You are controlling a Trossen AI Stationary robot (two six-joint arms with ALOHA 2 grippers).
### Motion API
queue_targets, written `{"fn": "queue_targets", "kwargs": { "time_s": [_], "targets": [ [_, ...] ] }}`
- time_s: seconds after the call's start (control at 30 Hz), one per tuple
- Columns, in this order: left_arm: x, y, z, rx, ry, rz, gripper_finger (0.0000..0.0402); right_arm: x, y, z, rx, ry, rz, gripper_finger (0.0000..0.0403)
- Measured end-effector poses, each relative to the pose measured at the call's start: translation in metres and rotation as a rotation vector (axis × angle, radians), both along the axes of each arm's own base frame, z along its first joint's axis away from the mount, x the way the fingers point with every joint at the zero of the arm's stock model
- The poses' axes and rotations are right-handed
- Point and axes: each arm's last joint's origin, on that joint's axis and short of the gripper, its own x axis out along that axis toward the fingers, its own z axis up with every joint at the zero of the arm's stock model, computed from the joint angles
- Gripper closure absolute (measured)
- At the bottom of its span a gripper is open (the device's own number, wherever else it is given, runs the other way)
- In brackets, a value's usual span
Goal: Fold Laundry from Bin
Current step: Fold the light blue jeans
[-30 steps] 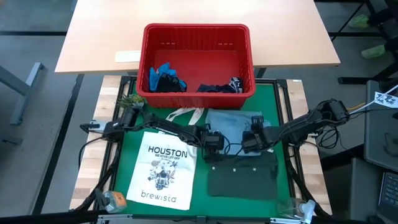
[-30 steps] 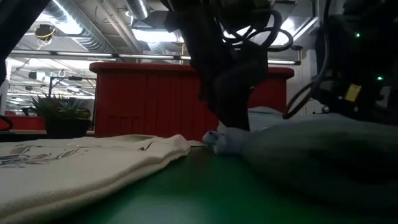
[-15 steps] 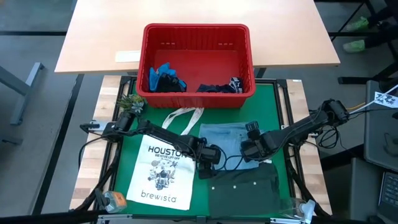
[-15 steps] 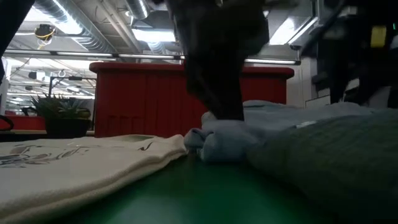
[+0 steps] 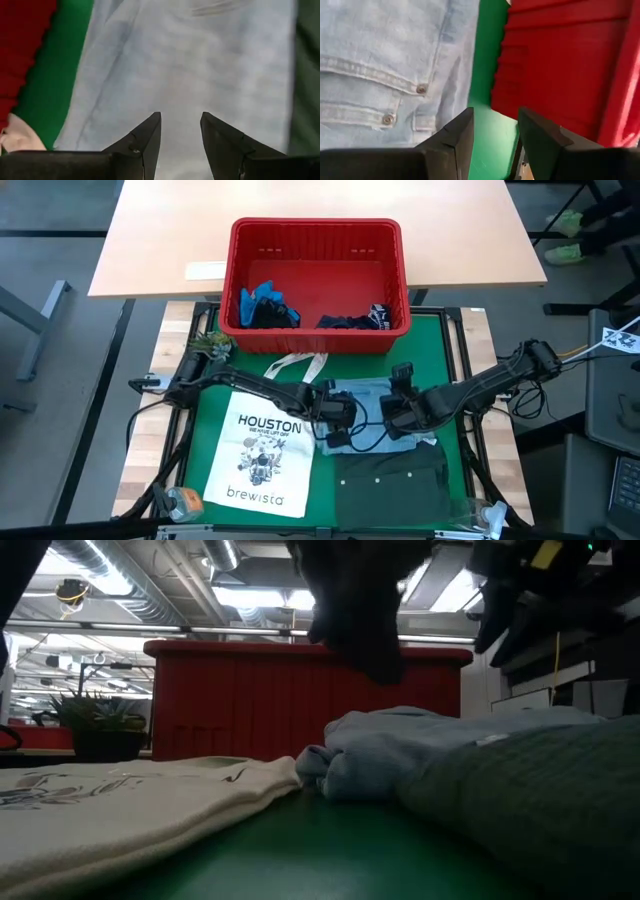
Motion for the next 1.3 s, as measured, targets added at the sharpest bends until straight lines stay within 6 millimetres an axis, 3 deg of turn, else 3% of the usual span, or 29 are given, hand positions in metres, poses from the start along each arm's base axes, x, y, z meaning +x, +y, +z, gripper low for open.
{"fn": "queue_targets", "kwargs": {
  "time_s": [0.23, 0.5, 0.67, 0.8, 0.93, 1.13, 1.3],
  "targets": [
    [0.003, 0.024, -0.035, 0.014, 0.081, 0.057, 0.0266, -0.011, -0.009, -0.045, -0.016, -0.014, -0.064, 0.0249],
    [-0.007, 0.045, -0.081, 0.025, 0.178, 0.106, 0.0266, -0.042, -0.051, -0.107, 0.006, 0.004, -0.342, 0.0249],
    [-0.014, 0.049, -0.091, 0.014, 0.19, 0.141, 0.0266, -0.06, -0.067, -0.126, 0.085, 0.077, -0.465, 0.0249],
    [-0.014, 0.05, -0.086, 0.015, 0.173, 0.142, 0.0266, -0.06, -0.07, -0.125, 0.105, 0.098, -0.482, 0.0249],
    [-0.014, 0.05, -0.071, 0.012, 0.176, 0.14, 0.0266, -0.053, -0.069, -0.113, 0.089, 0.151, -0.453, 0.0249],
    [-0.008, 0.049, -0.026, 0.017, 0.12, 0.109, 0.0266, -0.042, -0.068, -0.073, 0.023, 0.244, -0.447, 0.0249],
    [-0.007, 0.05, -0.004, 0.046, 0.092, 0.119, 0.0266, -0.023, -0.065, -0.036, 0.018, 0.185, -0.431, 0.0249]
  ]
}}
